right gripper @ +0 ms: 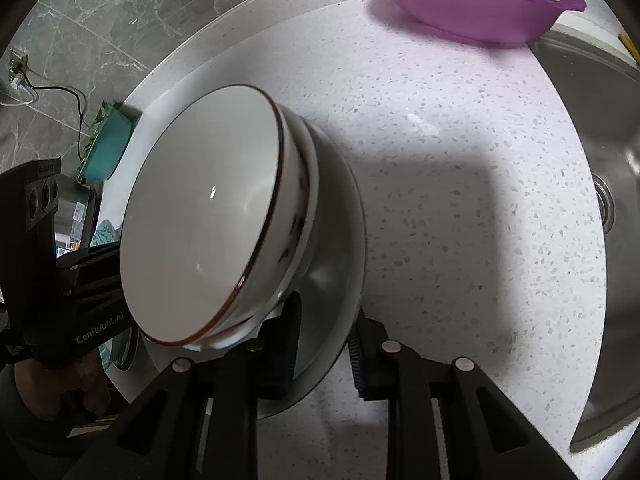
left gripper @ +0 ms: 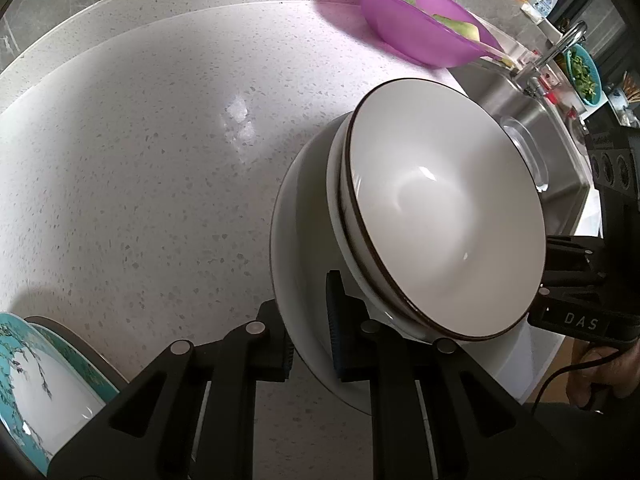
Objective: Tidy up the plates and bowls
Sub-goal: 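Lift the bowl stack and carry it over the teal floral plate stack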
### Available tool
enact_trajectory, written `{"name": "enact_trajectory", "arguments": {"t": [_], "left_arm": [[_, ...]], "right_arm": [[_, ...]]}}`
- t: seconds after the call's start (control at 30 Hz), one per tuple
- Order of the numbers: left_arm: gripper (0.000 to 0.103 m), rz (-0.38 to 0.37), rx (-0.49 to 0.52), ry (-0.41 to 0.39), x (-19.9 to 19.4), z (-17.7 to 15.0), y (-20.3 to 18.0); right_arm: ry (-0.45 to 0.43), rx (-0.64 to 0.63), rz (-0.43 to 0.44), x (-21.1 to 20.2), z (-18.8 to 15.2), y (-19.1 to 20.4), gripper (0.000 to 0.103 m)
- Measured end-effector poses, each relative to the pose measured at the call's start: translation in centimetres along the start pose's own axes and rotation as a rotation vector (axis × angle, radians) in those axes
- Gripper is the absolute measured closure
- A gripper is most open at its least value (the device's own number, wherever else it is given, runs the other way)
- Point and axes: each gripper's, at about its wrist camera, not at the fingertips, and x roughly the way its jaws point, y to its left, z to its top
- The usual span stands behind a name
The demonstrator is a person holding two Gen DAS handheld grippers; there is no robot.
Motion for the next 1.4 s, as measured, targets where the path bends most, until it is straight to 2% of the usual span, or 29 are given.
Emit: {"name": "enact_trajectory", "arguments": {"t": [0.33,0.67,1.0,1.4], "left_arm": [[0.091,0.001,0.015,-0.03,-0.9,0.1,-0.6],[0.091,-0.014,0.005,-0.056,-4.6,-0.6,-0.6],[0.091,-0.005,-0.035,-0.103,-10.2,-1.2,0.6],[0.091,0.042,-0.144,-0.139,-15.5,-3.8,5.4]], "right_arm": [[-0.015,-0.01,-0.021,-0.7,-0.2,0.3,0.079],[-0.027,-0.029,-0.039,-3.6,0.2,1.3,0.079],[-0.042,-0.102,-0.025,-6.8,1.4,4.6,0.079],[-0.015,-0.228,0.025,-6.4,2.2,11.0,0.079]]}}
